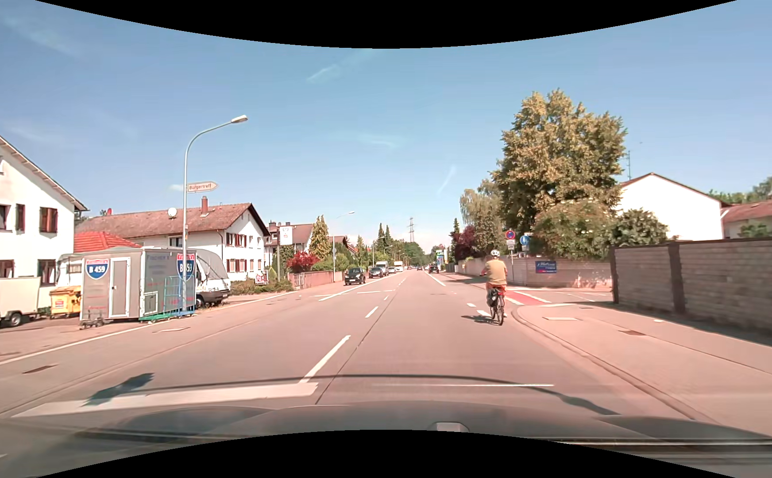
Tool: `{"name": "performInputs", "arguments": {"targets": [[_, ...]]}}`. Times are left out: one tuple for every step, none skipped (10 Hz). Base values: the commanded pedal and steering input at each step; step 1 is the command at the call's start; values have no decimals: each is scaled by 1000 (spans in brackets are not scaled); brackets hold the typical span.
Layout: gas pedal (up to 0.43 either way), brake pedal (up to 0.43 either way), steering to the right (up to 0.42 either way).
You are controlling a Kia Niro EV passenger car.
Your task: Follow the waypoints while adhering to traffic rules and regulations
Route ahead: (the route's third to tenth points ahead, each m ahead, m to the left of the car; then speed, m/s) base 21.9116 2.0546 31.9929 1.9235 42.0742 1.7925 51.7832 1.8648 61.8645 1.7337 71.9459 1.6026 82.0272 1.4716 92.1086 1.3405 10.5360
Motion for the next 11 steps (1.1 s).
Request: {"name": "performInputs", "arguments": {"targets": [[98, 0, -14], [110, 0, -14], [110, 0, -14], [110, 0, -14], [118, 0, -10], [130, 0, -4], [130, 0, -1], [130, 0, 1], [130, 0, 3], [130, 0, 4], [130, 0, 5]]}}
